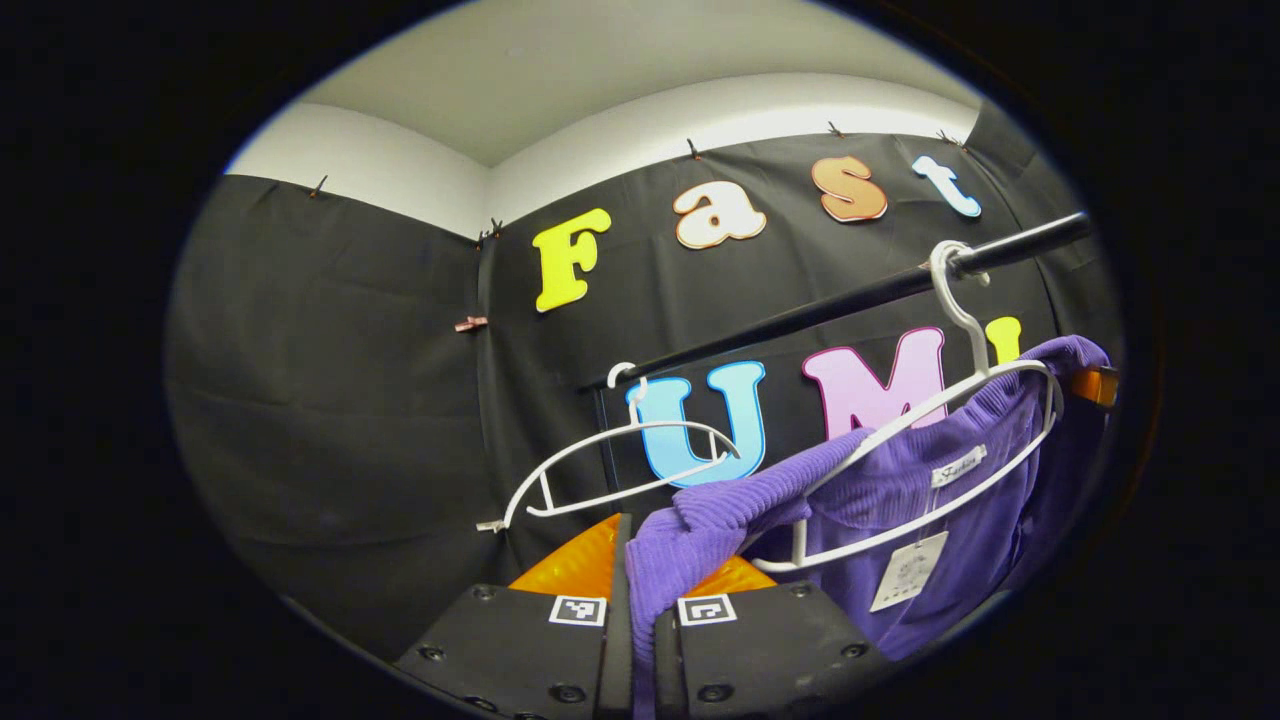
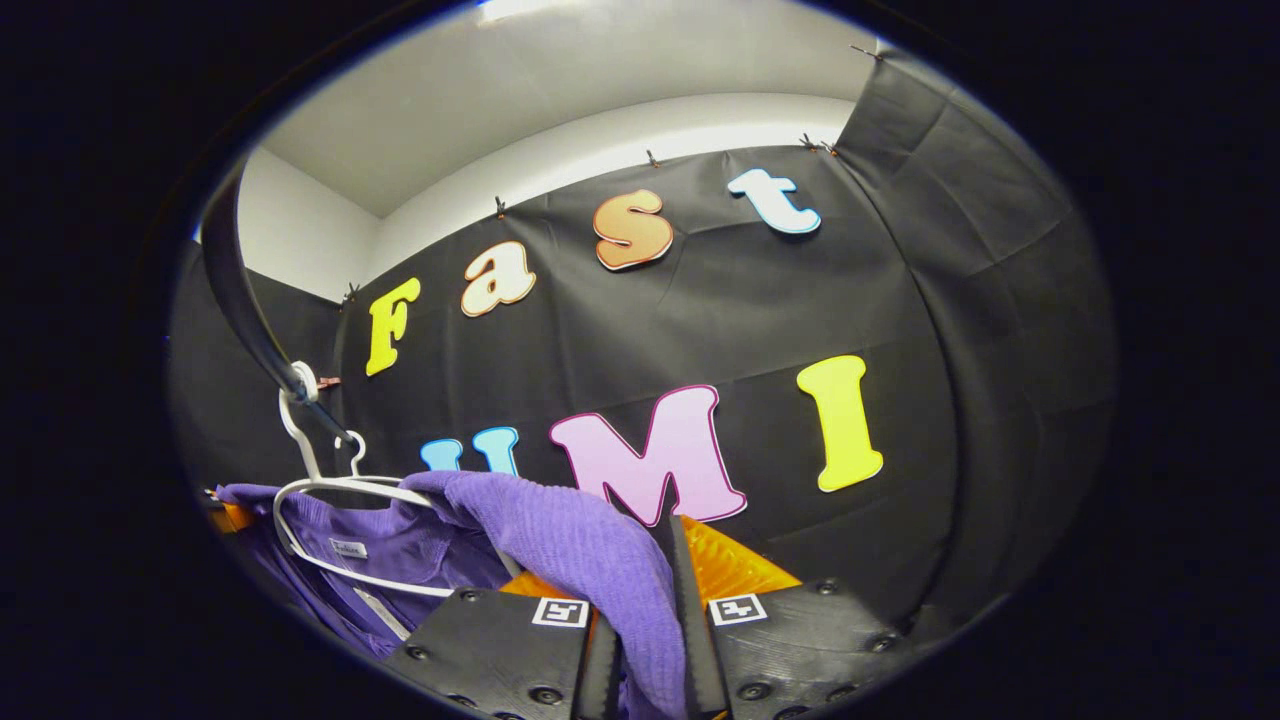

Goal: Grasp the clothes on the hanger with both hands and then place them into the laundry hamper below.

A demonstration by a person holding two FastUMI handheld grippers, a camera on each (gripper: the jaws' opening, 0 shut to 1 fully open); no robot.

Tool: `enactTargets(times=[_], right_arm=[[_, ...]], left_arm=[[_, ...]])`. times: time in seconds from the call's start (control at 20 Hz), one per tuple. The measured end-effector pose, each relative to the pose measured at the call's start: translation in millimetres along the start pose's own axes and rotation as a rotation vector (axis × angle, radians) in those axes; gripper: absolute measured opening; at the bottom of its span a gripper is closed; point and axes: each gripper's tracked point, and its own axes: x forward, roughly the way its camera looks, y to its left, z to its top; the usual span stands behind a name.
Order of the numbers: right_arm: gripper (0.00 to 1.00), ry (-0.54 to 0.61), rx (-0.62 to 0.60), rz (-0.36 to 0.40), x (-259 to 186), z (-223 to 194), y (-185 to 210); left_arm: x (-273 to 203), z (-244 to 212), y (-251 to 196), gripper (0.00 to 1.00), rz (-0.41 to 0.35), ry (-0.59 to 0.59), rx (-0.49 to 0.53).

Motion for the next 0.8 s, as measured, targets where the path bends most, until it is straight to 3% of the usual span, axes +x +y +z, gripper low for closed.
enactTargets(times=[0.2,0.4,0.6,0.65,0.7,0.8], right_arm=[[0.29,0.013,-0.008,-0.003,12,-1,4],[0.29,0.039,-0.039,0.008,23,-11,10],[0.29,0.090,-0.022,0.035,21,-32,15],[0.22,0.102,-0.035,0.028,20,-39,11],[0.30,0.127,-0.049,0.019,19,-48,6],[0.26,0.178,-0.065,-0.011,10,-66,-5]], left_arm=[[33,-22,6,0.13,-0.011,0.024,0.047],[57,-50,6,0.13,-0.043,0.073,-0.009],[50,-96,-3,0.12,-0.080,0.169,-0.112],[47,-107,-9,0.12,-0.094,0.196,-0.130],[42,-120,-15,0.12,-0.107,0.229,-0.136],[30,-142,-31,0.12,-0.137,0.286,-0.130]])
